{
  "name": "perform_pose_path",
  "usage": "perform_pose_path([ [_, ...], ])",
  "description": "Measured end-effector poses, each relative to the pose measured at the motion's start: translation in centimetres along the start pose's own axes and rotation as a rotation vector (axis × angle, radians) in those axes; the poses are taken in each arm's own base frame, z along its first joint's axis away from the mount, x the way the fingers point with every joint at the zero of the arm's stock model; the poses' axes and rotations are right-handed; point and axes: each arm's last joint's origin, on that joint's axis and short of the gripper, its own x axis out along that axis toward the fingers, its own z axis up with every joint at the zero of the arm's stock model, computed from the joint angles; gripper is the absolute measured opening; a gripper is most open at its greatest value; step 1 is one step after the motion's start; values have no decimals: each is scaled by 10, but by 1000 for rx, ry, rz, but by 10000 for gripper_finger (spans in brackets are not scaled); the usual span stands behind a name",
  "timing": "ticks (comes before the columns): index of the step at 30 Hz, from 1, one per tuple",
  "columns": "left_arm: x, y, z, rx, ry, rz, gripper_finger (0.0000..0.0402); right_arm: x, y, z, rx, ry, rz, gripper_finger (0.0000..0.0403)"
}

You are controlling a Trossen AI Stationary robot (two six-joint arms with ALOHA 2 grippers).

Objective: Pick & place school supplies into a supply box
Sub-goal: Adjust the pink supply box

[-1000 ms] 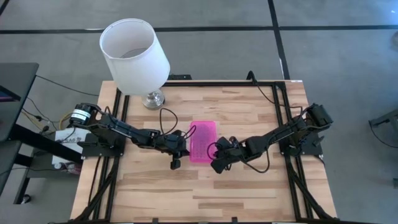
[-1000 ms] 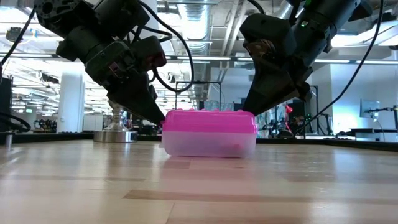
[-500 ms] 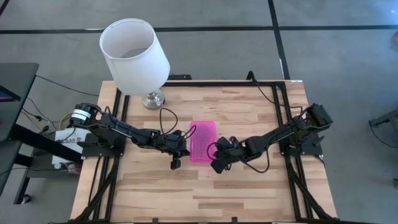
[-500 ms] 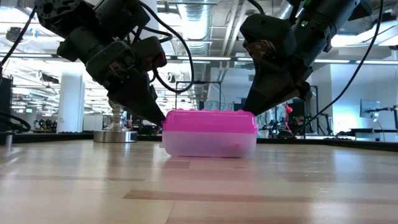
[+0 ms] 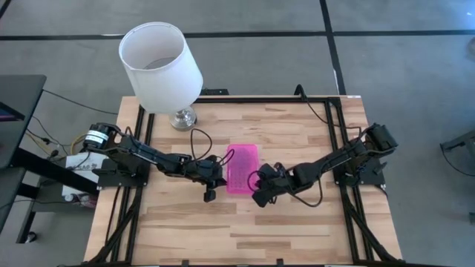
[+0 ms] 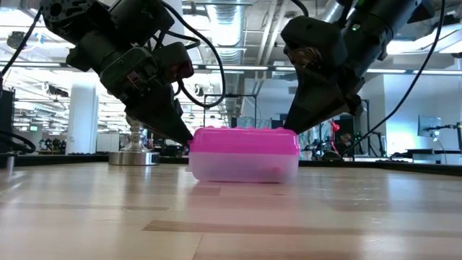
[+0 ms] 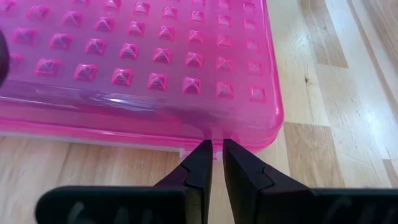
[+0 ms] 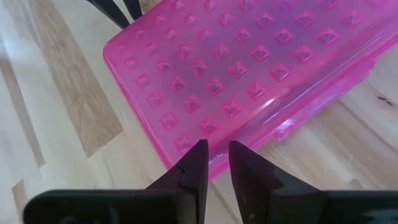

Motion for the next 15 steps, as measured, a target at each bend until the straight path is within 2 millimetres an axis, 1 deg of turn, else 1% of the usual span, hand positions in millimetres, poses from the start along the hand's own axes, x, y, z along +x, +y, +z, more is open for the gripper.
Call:
perform_pose_path([
  [4, 0, 0, 0, 0, 1, 0, 34, -9, -4, 2, -19, -25, -28, 58],
  [9, 0, 0, 0, 0, 0, 0, 34, -24, -9, 9, -13, -49, -40, 58],
  [15, 0, 1, 0, 0, -4, 27, 34, -28, -11, 12, -7, -54, -41, 58],
])
